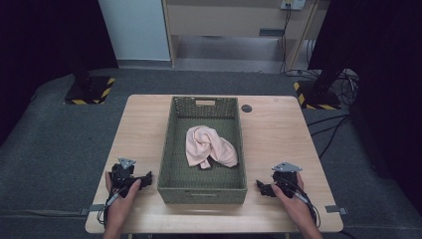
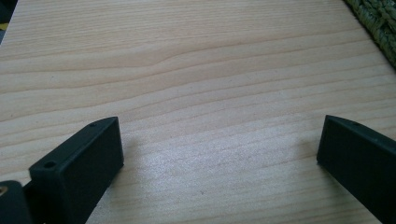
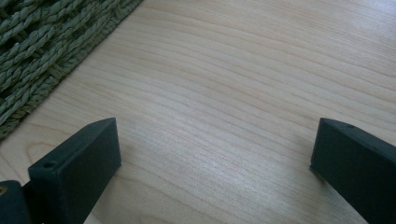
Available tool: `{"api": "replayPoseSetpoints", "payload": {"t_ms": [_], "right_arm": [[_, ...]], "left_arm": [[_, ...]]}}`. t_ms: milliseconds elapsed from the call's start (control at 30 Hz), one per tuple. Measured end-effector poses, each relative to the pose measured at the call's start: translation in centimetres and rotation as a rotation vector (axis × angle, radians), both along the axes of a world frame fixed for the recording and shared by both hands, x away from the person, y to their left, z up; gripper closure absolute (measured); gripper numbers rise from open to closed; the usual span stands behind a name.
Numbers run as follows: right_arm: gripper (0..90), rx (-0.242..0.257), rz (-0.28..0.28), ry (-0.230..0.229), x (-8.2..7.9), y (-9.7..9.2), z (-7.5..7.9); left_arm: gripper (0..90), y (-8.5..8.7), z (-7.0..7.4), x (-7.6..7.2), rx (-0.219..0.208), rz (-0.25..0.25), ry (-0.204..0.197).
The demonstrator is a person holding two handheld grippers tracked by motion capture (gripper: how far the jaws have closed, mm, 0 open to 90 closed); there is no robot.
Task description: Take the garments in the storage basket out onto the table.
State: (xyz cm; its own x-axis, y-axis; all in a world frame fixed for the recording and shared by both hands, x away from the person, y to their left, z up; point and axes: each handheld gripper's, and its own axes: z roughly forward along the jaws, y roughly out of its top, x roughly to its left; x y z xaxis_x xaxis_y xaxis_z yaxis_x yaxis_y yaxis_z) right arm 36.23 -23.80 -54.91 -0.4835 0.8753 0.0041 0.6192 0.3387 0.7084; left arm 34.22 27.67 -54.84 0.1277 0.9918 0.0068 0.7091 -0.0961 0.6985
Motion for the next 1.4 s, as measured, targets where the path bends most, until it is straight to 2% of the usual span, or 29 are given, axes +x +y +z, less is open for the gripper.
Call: {"api": "replayPoseSetpoints", "payload": {"t_ms": [967, 1033, 1400], "right_arm": [[1.4, 0.000, -0.019, 0.007, -0.1, 0.3, 0.1], [4.3, 0.005, -0.007, 0.008, -0.1, 0.4, 0.2], [3.3, 0.004, 0.025, -0.008, -0.4, 1.2, 2.3]], "left_arm": [[0.0, 0.0, 0.0, 0.0, 0.000, 0.000, 0.000], [0.0, 0.0, 0.0, 0.0, 0.000, 0.000, 0.000], [0.0, 0.0, 0.0, 0.0, 0.000, 0.000, 0.000]]}}
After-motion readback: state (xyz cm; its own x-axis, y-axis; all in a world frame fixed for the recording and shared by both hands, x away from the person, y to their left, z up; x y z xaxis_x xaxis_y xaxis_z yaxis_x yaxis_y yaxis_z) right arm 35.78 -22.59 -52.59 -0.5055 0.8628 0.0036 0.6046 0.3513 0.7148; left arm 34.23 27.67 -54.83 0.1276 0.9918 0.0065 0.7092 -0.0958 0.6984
